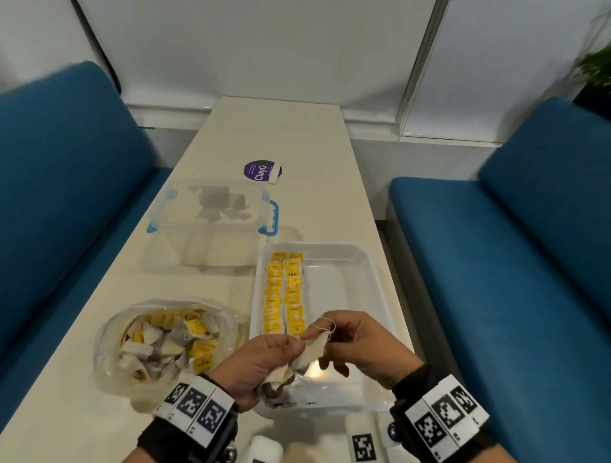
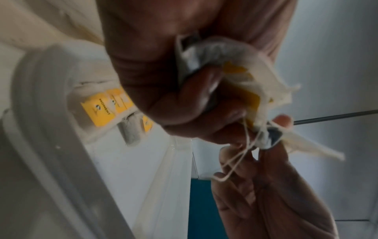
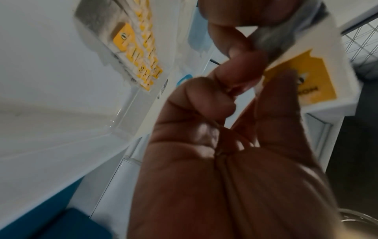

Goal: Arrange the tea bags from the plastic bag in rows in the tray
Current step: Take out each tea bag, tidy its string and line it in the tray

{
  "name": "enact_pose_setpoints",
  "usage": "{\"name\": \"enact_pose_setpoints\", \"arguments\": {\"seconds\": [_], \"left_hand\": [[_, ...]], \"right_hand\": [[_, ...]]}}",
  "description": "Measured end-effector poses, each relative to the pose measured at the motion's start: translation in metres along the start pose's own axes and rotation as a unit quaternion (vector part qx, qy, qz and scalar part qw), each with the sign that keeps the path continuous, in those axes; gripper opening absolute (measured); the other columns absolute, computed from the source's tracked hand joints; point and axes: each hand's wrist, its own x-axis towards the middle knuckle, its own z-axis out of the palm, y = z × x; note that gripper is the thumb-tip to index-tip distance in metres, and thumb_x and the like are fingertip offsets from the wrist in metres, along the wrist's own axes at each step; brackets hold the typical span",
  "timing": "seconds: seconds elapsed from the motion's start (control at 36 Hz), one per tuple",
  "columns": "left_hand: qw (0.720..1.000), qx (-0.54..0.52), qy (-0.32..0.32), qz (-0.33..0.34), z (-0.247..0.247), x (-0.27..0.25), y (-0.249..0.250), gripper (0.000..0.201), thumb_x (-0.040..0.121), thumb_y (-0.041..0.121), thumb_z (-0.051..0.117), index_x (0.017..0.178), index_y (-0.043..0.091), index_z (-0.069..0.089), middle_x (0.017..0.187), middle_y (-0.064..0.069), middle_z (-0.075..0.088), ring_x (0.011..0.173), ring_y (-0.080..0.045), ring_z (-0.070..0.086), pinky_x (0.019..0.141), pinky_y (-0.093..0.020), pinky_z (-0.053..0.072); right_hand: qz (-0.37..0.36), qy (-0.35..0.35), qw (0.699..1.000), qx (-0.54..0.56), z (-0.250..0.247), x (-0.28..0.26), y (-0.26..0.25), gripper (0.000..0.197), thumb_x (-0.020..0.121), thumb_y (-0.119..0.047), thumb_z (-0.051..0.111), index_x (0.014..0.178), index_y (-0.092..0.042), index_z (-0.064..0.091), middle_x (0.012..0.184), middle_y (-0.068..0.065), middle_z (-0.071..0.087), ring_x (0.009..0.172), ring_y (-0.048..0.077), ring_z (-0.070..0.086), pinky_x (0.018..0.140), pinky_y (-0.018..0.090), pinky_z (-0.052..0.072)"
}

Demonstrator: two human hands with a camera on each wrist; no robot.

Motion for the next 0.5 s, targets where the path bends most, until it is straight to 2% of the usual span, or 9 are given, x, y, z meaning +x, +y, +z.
{"name": "enact_pose_setpoints", "arguments": {"seconds": [0.06,0.11,0.19,0.28,0.33,0.39,0.44,0.5], "left_hand": [[1.0,-0.004,-0.008,-0.008,-0.002,-0.002,0.0,0.015,0.075,0.02,0.059,0.074,0.005,0.061,0.053,-0.004,0.058,0.036,-0.008,0.047,0.031,-0.012,0.032],[1.0,0.004,-0.01,-0.006,-0.002,-0.003,0.002,0.016,0.076,0.019,0.058,0.067,0.006,0.062,0.053,-0.004,0.057,0.036,-0.008,0.046,0.032,-0.012,0.032],[0.998,0.041,0.045,0.018,-0.002,-0.003,0.002,0.021,0.086,0.017,0.056,0.067,0.008,0.061,0.052,0.0,0.057,0.037,-0.005,0.048,0.034,-0.01,0.032],[0.982,0.095,0.145,0.068,-0.012,0.003,-0.001,0.019,0.088,0.019,0.059,0.072,0.01,0.064,0.058,0.001,0.059,0.04,-0.006,0.047,0.035,-0.013,0.028],[0.971,0.116,0.185,0.092,-0.02,0.007,-0.003,0.018,0.088,0.019,0.061,0.074,0.008,0.065,0.06,-0.001,0.059,0.042,-0.01,0.044,0.035,-0.015,0.026],[0.964,0.137,0.203,0.102,-0.025,0.008,-0.004,0.014,0.088,0.017,0.061,0.078,0.008,0.065,0.061,0.001,0.061,0.045,-0.011,0.045,0.035,-0.016,0.027],[0.961,0.15,0.205,0.106,-0.027,0.007,-0.004,0.008,0.089,0.013,0.06,0.085,0.008,0.065,0.064,0.001,0.064,0.053,-0.012,0.051,0.036,-0.017,0.033],[0.962,0.155,0.2,0.108,-0.029,0.008,-0.007,0.005,0.089,0.009,0.059,0.088,0.009,0.065,0.067,-0.001,0.065,0.063,-0.015,0.057,0.045,-0.018,0.041]], "right_hand": [[0.0,0.001,1.0,-0.026,0.0,0.0,0.001,0.029,0.074,0.001,0.061,0.078,-0.026,0.073,0.077,0.001,0.066,0.064,0.011,0.06,0.046,0.02,0.042],[0.002,0.013,0.999,-0.052,0.0,0.0,0.005,0.019,0.078,0.001,0.066,0.08,-0.017,0.07,0.074,-0.004,0.063,0.065,0.008,0.055,0.048,0.022,0.041],[0.011,0.07,0.996,-0.049,0.002,0.003,0.017,0.005,0.082,-0.002,0.067,0.083,-0.006,0.065,0.077,-0.004,0.062,0.068,0.006,0.052,0.051,0.025,0.037],[0.054,0.162,0.985,-0.026,0.006,0.008,0.028,0.003,0.087,-0.011,0.063,0.085,-0.01,0.061,0.085,0.007,0.064,0.072,0.015,0.05,0.052,0.023,0.036],[0.092,0.209,0.973,-0.027,0.008,0.013,0.034,0.007,0.092,-0.014,0.057,0.088,-0.009,0.057,0.082,0.005,0.06,0.066,0.012,0.047,0.051,0.017,0.034],[0.126,0.235,0.962,-0.063,0.01,0.017,0.041,0.009,0.096,-0.013,0.049,0.09,-0.007,0.051,0.078,0.003,0.053,0.063,0.008,0.045,0.053,0.014,0.034],[0.157,0.249,0.949,-0.115,0.013,0.02,0.05,0.01,0.097,-0.013,0.044,0.089,-0.008,0.047,0.079,0.004,0.048,0.066,0.011,0.042,0.06,0.02,0.036],[0.174,0.248,0.94,-0.157,0.016,0.022,0.058,0.013,0.095,-0.011,0.044,0.083,-0.011,0.046,0.078,0.003,0.047,0.069,0.014,0.043,0.065,0.026,0.037]]}}
